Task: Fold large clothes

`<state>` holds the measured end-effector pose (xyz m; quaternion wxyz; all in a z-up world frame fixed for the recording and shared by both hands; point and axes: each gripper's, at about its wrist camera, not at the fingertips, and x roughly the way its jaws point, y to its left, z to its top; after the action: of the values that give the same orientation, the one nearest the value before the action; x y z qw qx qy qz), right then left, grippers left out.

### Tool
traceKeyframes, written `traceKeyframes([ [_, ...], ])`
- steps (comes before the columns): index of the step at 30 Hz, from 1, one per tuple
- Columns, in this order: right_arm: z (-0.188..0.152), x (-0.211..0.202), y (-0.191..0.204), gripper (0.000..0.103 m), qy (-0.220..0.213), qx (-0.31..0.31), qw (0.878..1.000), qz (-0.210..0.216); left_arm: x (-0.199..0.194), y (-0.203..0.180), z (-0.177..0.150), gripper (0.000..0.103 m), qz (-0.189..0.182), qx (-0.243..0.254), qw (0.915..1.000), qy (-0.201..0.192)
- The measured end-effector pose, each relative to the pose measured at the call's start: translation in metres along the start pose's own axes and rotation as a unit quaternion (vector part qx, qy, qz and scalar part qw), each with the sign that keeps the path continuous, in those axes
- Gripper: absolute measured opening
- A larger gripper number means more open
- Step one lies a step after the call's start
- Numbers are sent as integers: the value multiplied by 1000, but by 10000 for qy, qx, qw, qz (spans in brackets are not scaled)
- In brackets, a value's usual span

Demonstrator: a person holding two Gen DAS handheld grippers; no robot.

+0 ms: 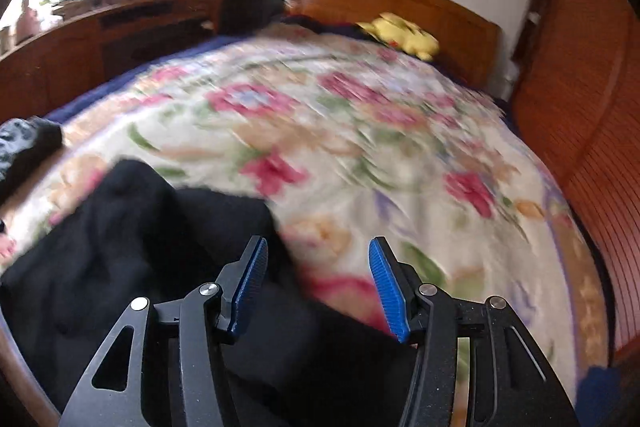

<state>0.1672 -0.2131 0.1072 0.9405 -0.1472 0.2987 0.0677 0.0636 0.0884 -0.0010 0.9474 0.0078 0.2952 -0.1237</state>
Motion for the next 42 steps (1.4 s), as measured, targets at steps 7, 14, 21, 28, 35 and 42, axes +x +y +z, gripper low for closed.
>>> traceKeyframes([
  [7, -63, -20, -21, 55, 290, 204, 9992, 159, 3, -10, 2, 81, -69, 41, 10000, 11],
  [14, -95, -25, -6, 56, 883, -504, 9945, 269, 6, -17, 0, 81, -85, 113, 9999, 83],
  [21, -93, -16, -14, 56, 1250, -595, 9904, -40, 7, -17, -1, 81, -86, 126, 9998, 129],
  [28, -79, 11, -2, 10, 1241, -1093, 9857, -320, 8, -16, -1, 81, -83, 115, 9998, 136],
  [35, -35, 24, -28, 6, 621, -676, 9929, -754, 8, -16, -2, 81, -81, 125, 9998, 143],
  [42, -18, 62, -53, 6, 527, -192, 9929, -1044, 10, -18, -2, 81, -57, 164, 9997, 175],
])
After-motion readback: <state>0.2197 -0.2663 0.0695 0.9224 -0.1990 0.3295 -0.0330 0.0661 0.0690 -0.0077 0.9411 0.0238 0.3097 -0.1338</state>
